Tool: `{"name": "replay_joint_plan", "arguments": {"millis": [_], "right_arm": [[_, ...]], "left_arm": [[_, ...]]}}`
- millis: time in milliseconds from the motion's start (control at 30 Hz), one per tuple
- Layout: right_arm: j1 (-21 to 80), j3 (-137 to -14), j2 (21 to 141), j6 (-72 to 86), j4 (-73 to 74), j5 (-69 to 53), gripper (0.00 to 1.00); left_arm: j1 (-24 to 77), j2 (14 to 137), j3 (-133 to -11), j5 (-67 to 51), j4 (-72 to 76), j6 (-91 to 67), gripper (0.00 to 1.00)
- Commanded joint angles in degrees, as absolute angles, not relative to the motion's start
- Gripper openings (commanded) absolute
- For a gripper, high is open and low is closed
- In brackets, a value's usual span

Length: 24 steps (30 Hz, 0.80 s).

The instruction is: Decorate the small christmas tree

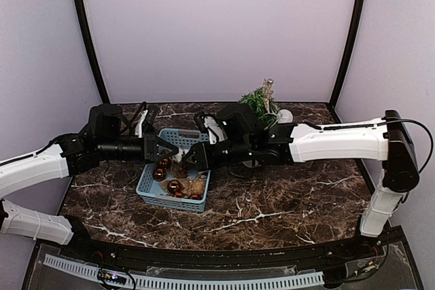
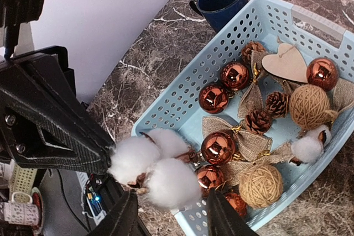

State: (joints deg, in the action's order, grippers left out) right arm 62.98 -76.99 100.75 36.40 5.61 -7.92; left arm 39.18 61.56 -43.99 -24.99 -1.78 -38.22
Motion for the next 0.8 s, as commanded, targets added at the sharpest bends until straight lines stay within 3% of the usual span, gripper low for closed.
{"name": "replay_joint_plan", "arguments": {"millis": [0, 167, 267, 367, 533, 767], "right_arm": [[62.43, -75.83, 100.57, 37.44, 0.29, -10.37, 0.37], [62.32, -75.62, 100.36, 37.55, -1.35, -10.94, 0.21], [62.23, -75.45, 100.18, 37.76, -1.95, -11.31, 0.20], [62.12, -75.50, 100.06, 37.85, -2.07, -11.45, 0.26], [62.66, -75.91, 100.19, 37.76, -0.92, -9.24, 0.44], [65.81, -76.26, 100.17, 42.07, 2.40, 3.17, 0.48]], "left_arm": [[39.37, 59.80, -43.07, -25.98, -0.20, -38.53, 0.00], [39.37, 59.32, -42.85, -25.79, -0.36, -38.71, 0.00], [39.37, 58.77, -42.66, -25.40, -0.88, -38.74, 0.00], [39.31, 58.24, -42.39, -24.79, -0.92, -39.20, 0.00], [39.32, 57.31, -42.46, -20.85, -2.38, -42.75, 0.00], [39.35, 55.47, -38.08, -14.23, 2.91, -54.91, 0.00]]}}
